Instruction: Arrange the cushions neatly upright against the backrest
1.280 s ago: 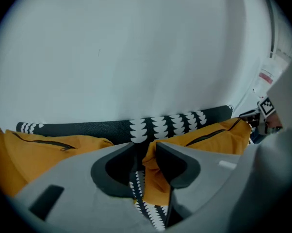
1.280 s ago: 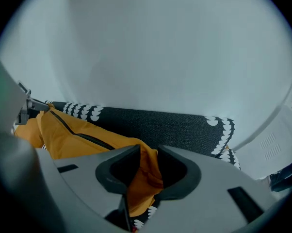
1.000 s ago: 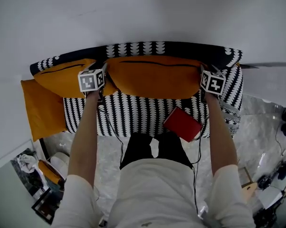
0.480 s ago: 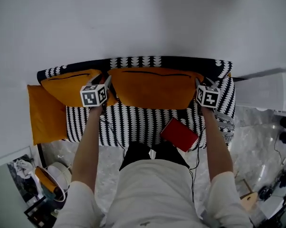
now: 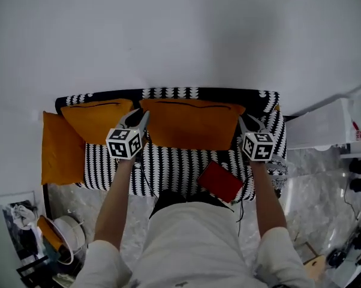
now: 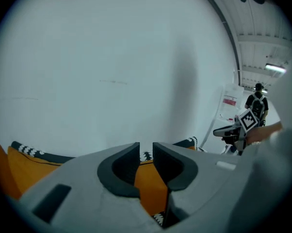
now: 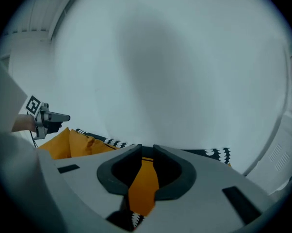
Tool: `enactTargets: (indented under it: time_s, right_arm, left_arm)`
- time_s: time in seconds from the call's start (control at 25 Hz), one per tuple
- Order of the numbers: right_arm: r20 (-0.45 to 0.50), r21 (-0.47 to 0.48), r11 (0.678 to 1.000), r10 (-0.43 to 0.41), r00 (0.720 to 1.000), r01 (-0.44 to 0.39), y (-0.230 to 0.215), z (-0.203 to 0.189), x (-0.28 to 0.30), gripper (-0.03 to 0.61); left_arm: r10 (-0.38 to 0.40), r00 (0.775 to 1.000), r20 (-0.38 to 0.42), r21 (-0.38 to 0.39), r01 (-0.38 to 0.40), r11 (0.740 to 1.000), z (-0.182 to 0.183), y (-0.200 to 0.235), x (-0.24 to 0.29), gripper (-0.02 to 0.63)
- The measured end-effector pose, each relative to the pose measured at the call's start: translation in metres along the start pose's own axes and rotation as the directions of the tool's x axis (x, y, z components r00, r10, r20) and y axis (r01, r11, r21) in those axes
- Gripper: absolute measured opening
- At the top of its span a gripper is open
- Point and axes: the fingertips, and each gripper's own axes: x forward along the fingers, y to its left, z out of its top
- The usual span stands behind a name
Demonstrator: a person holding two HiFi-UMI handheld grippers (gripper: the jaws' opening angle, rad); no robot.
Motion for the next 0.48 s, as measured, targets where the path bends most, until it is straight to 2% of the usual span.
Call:
enactTargets:
  time_s: [0.16,0.28,0.4,0.48]
  right_arm:
    - [0.056,-0.001,0.998,0.059,0.997,-0.059,0.023,0.0,-0.039,0.04]
    - [0.085,0.018,0.993,0.115,0.99,-0.117,0.043,-0.004,-0.06,0.025]
    - [0.104,0.037,0.983,0.176,0.979,-0.18,0.065,-0.013,-0.075,0.015]
    - [0.106,0.043,0.976,0.207,0.972,-0.213,0.078,-0.024,-0.084,0.009]
  left_arm:
    - [-0.025,0.999,0.046,-0.028,0.026,0.999,-0.007,-0.03,-0.037,0.048]
    - [-0.044,0.997,0.067,-0.051,0.047,0.998,-0.016,-0.05,-0.063,0.032]
    - [-0.056,0.996,0.064,-0.031,0.058,0.998,-0.031,-0.068,-0.082,0.015]
    - [-0.059,0.997,0.048,-0.048,0.062,0.997,-0.049,-0.078,-0.092,0.012]
